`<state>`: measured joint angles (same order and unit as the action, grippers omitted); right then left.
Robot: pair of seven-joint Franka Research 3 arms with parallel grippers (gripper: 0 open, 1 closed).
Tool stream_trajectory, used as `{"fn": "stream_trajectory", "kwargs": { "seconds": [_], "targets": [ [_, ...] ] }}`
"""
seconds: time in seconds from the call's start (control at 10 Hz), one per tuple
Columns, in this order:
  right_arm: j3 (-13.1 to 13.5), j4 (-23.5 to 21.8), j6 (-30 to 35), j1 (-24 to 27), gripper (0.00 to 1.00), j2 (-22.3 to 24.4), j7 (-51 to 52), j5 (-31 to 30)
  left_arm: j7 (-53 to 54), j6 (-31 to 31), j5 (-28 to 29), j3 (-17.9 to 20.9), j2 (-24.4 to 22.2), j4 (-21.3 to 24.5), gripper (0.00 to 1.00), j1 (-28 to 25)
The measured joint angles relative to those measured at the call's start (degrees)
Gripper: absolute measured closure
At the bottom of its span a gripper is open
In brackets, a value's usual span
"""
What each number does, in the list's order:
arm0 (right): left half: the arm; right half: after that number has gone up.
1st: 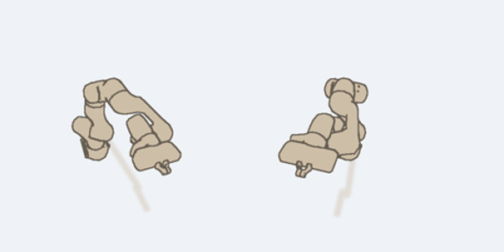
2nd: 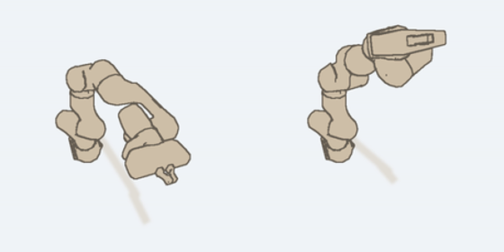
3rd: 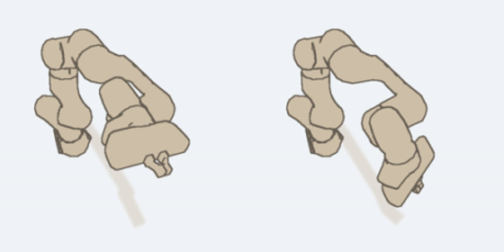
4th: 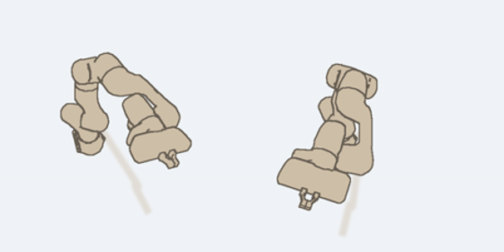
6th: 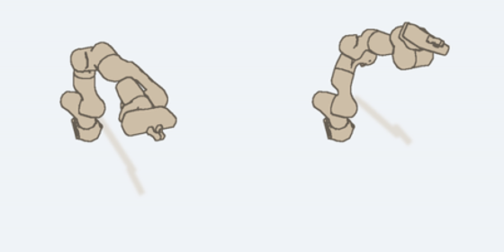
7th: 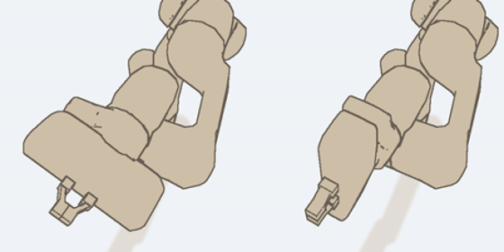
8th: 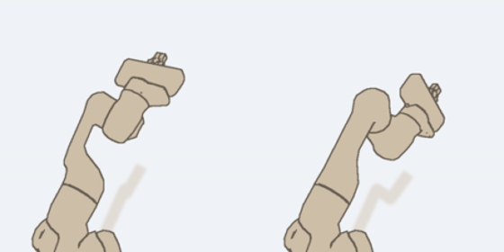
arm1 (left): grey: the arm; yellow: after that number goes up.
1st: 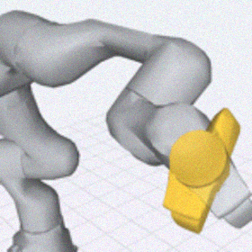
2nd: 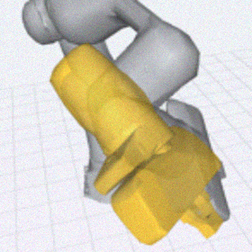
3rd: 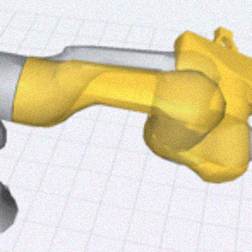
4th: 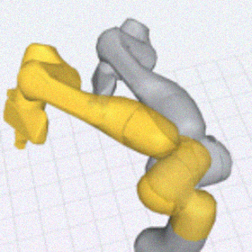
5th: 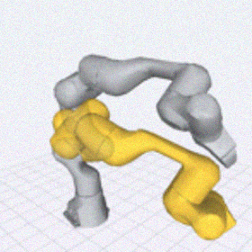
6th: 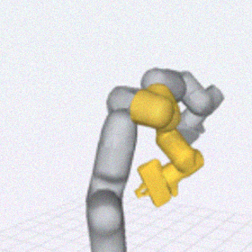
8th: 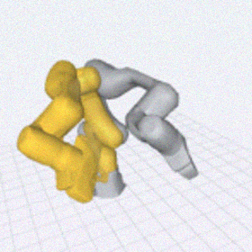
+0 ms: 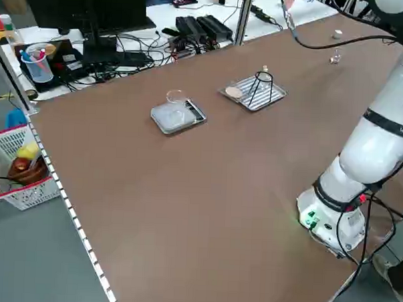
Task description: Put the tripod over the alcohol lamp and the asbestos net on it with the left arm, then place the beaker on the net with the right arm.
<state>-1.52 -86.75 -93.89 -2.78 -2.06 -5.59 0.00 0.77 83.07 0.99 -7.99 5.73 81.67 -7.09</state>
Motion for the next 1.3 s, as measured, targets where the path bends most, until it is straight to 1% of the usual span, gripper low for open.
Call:
{"fn": "stream_trajectory", "kwargs": {
  "seconds": [0.3, 0.6, 0.7, 0.9, 1.3],
  "targets": [
    [0.0, 0.0, 0.1, 0.0, 0.0, 0.0, 0.0, 0.0, 0.2, 0.7, 0.0, -0.3, 0.0, -0.1, 0.01, 0.3],
    [0.0, 0.0, 1.2, 0.0, 0.0, 0.0, 0.0, 0.0, -0.1, 3.8, -0.1, -2.3, 1.4, 0.0, 0.01, 2.1],
    [0.0, 0.0, 1.6, 0.1, 0.0, 0.0, 0.1, 0.0, -1.4, 5.6, -0.5, -3.0, 2.6, 0.0, 0.01, 3.3],
    [0.0, 0.0, 2.4, 0.1, 0.0, 0.0, 0.2, 0.0, -7.4, 7.9, -1.4, -3.4, 5.0, 0.1, 0.01, 6.1],
    [0.1, 0.0, 2.6, 0.2, 0.0, 0.0, 0.3, 0.0, -17.9, 13.6, -1.2, -3.5, 11.7, 0.4, 0.01, 14.6]
  ]
}}
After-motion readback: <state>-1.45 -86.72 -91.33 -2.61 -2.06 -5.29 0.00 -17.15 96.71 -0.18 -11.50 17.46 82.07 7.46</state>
